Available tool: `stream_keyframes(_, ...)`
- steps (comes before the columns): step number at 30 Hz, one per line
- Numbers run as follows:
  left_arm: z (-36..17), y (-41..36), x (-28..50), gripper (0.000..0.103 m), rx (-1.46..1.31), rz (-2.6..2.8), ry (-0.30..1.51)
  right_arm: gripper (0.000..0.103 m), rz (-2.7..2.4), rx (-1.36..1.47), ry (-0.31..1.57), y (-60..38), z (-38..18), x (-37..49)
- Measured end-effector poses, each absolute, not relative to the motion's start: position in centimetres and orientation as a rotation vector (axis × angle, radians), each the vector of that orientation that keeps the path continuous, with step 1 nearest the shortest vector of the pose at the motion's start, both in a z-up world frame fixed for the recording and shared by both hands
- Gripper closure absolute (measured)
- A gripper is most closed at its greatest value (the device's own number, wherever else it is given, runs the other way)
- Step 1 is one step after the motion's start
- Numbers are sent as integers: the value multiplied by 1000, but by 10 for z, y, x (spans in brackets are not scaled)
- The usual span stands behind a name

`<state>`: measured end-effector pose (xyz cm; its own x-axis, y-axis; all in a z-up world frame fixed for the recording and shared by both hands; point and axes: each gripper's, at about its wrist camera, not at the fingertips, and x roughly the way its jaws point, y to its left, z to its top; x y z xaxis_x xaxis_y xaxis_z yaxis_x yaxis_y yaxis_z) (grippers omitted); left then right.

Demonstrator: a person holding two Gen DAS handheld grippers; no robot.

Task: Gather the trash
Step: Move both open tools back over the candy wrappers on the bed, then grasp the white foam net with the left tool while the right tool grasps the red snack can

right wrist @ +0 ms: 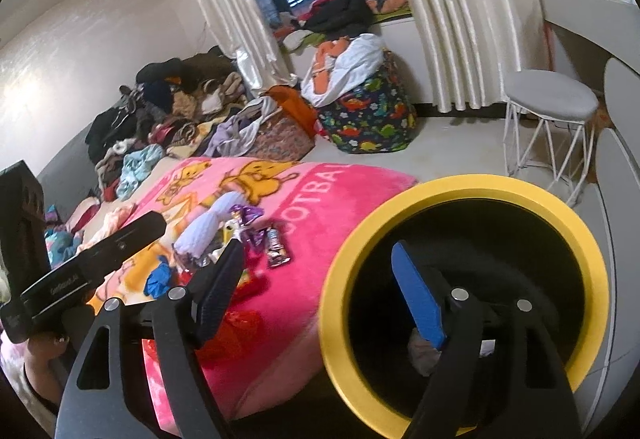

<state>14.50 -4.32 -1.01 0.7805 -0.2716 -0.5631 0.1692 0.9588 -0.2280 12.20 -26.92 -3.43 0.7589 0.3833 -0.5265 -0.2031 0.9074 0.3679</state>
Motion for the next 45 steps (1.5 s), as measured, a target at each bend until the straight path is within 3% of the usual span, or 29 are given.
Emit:
stream_keyframes(30, -27, 47, 152, 16, -245, -97, 665, 25, 481, 162, 760, -163, -50, 150)
stream_keyframes(40, -43, 57, 186, 31, -260, -126, 747, 25, 444, 132, 893, -132, -80, 173)
stream_keyframes(45, -54, 57, 206, 32, -264, -156, 803, 25, 427, 117, 936, -123, -95, 180)
